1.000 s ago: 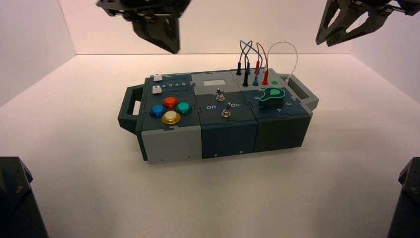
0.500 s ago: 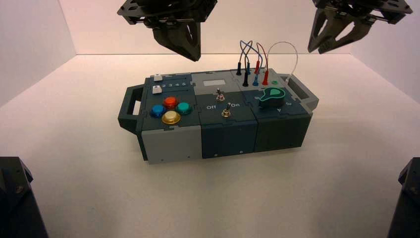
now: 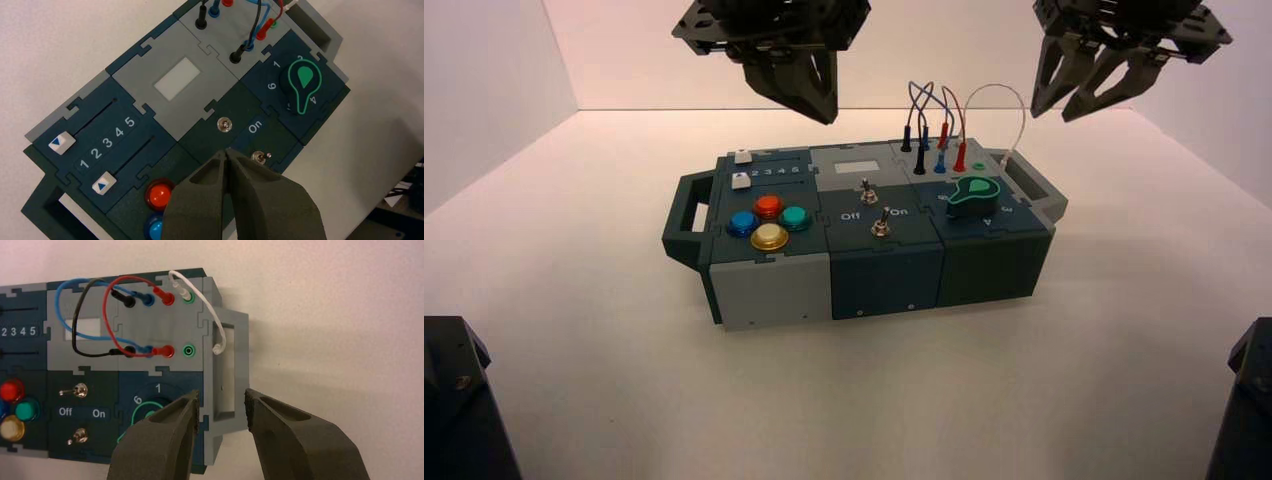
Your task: Insert the white wire.
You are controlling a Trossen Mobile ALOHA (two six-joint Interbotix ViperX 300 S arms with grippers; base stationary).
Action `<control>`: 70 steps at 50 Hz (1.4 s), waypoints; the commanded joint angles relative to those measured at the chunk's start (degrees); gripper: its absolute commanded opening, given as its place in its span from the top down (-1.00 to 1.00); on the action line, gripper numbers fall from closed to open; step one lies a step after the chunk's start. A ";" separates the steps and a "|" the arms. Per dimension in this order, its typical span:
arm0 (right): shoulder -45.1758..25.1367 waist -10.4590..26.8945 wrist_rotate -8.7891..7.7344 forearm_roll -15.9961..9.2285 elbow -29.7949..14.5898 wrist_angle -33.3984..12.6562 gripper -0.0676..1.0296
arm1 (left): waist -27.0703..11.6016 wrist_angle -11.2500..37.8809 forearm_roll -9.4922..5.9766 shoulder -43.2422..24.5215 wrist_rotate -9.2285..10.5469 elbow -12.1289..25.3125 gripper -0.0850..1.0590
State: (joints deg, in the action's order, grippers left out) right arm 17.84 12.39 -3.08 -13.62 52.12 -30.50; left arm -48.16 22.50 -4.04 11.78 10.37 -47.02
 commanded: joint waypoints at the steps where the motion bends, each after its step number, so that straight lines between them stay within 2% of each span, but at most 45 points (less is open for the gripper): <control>1: -1.23 0.09 -0.26 -0.26 -2.46 0.79 -0.01 | -0.18 -0.53 -0.09 0.00 0.26 1.58 0.91; 16: -7.21 0.97 -0.18 -0.70 -5.01 0.79 0.02 | -0.18 -0.88 -0.09 -0.70 0.26 1.85 0.91; 41: -13.36 1.58 -0.26 -0.97 -7.91 0.97 0.09 | -0.26 -0.88 -0.09 -2.20 0.26 2.29 0.91; 70: -16.96 1.58 -0.26 -0.88 -9.76 1.14 0.14 | -0.26 -0.88 -0.09 -2.29 0.26 2.37 0.91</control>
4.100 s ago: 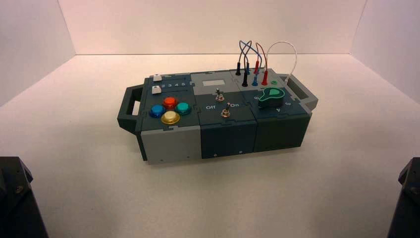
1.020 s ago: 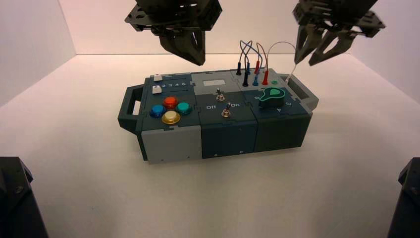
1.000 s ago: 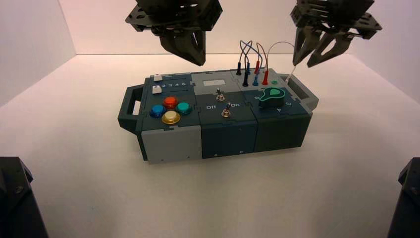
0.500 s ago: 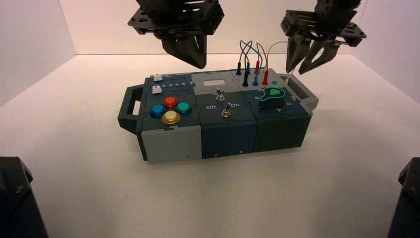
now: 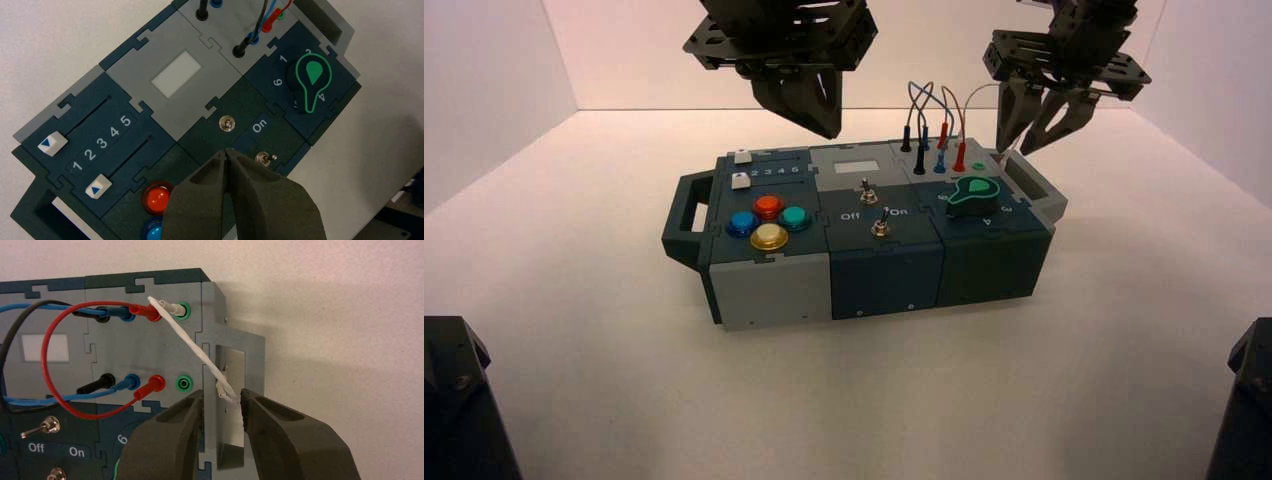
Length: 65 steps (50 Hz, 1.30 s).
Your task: Insert the white wire.
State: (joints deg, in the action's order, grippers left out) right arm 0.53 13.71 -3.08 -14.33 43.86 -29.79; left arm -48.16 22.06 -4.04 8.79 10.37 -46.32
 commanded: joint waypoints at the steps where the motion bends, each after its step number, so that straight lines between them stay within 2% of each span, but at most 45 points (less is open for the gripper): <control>1: 0.26 0.26 -0.26 -0.18 -1.58 0.44 0.14 | -0.18 -0.44 -0.09 0.70 0.26 1.67 0.91; 28: -1.23 0.26 -0.26 -0.18 -2.29 0.88 0.17 | -0.18 -0.44 -0.09 0.70 0.26 1.67 0.90; 39: -1.49 0.26 -0.26 -0.18 -2.46 0.97 0.24 | -0.26 -0.44 -0.09 0.62 0.35 1.67 0.91; 47: -1.85 0.26 -0.26 -0.18 -2.46 1.14 0.37 | -0.18 -0.44 -0.09 0.62 0.26 1.67 0.91; 65: -2.99 0.26 -0.26 -0.18 -2.81 0.97 0.48 | -0.18 -0.44 -0.09 0.70 0.26 1.67 0.91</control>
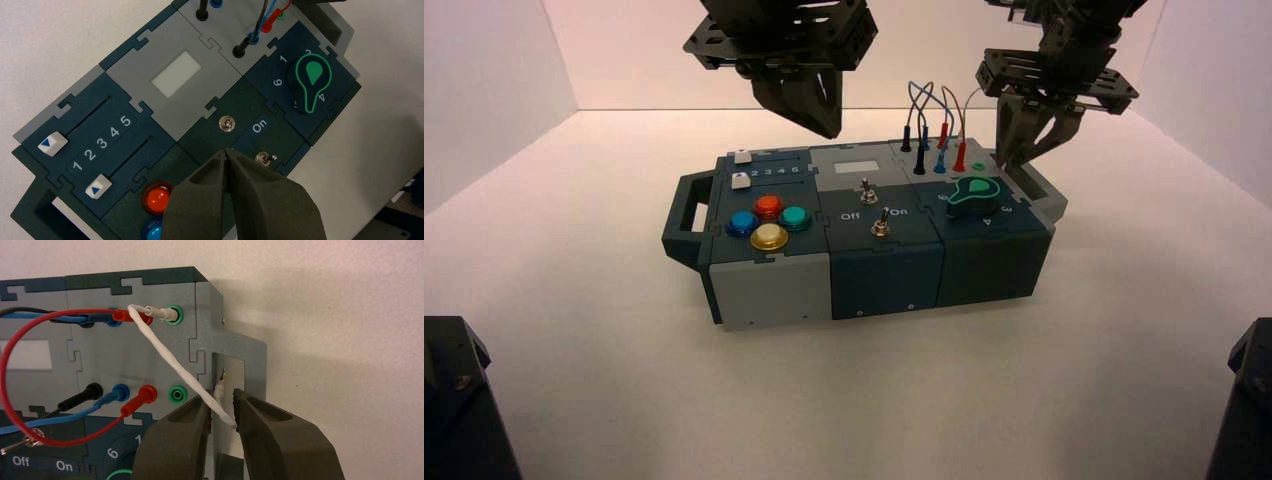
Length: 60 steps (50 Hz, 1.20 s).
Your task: Insert the white wire.
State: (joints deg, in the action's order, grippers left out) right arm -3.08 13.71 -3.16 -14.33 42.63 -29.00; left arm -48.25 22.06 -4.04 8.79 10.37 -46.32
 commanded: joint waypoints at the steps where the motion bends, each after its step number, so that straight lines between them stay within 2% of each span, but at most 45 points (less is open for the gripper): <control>1: 0.62 0.26 -0.18 -0.26 -1.58 0.18 0.48 | -0.09 -0.53 -0.09 0.70 0.26 1.67 0.91; 18: 0.26 0.26 -0.18 -0.18 -2.02 0.35 0.54 | -0.09 -0.53 -0.09 0.79 0.44 1.67 0.91; 28: -0.18 0.26 -0.18 -0.26 -2.11 0.26 0.68 | -0.09 -0.62 -0.09 0.88 0.44 1.76 0.91; 37: -0.35 0.26 -0.18 -0.18 -2.37 0.26 0.92 | -0.09 -0.79 -0.09 0.70 0.44 1.85 0.91; 60: 1.93 0.26 -0.62 1.67 -2.64 -0.18 0.92 | -0.09 -0.79 -0.09 0.70 0.53 1.93 0.91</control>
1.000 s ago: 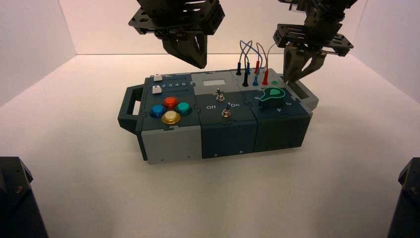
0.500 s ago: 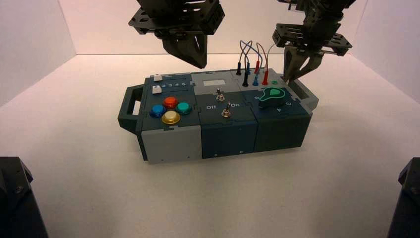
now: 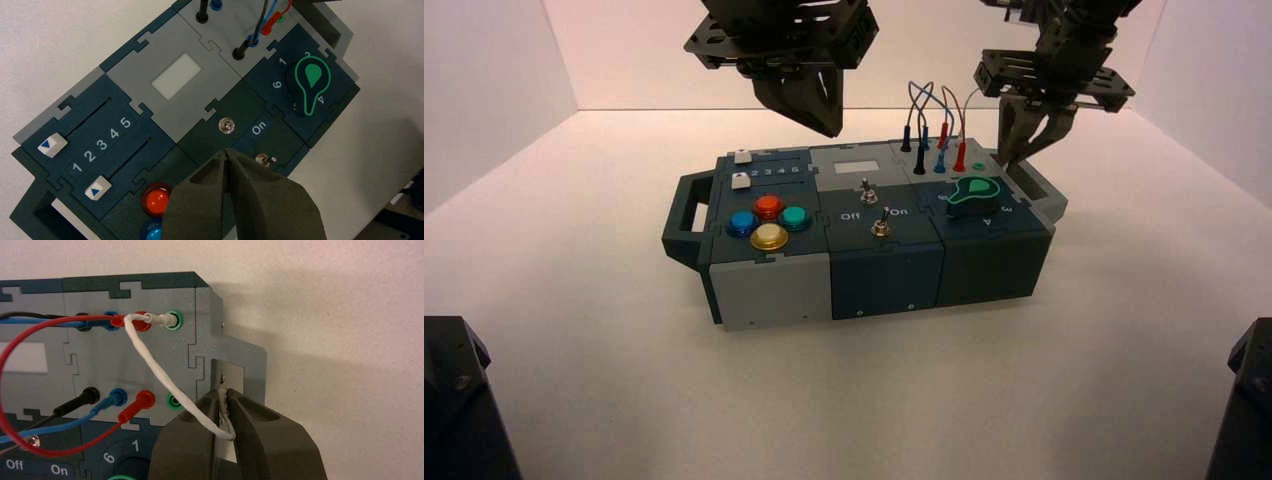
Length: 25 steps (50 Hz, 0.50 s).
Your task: Insert the white wire.
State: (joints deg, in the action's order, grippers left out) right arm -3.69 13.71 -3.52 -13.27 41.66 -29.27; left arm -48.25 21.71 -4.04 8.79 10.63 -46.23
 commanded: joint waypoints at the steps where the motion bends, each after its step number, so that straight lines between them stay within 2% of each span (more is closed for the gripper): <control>1: 2.72 0.26 -0.26 0.79 -1.67 0.09 0.92 | -0.09 -0.44 -0.09 0.79 0.26 1.85 0.91; 25: 5.27 0.26 -0.26 2.37 -2.55 -1.23 0.92 | -0.18 -0.09 0.00 0.88 0.18 1.85 0.91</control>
State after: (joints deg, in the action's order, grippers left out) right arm -0.44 13.71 -3.52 -11.34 40.78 -30.50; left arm -48.25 21.80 -4.04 8.79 10.63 -46.05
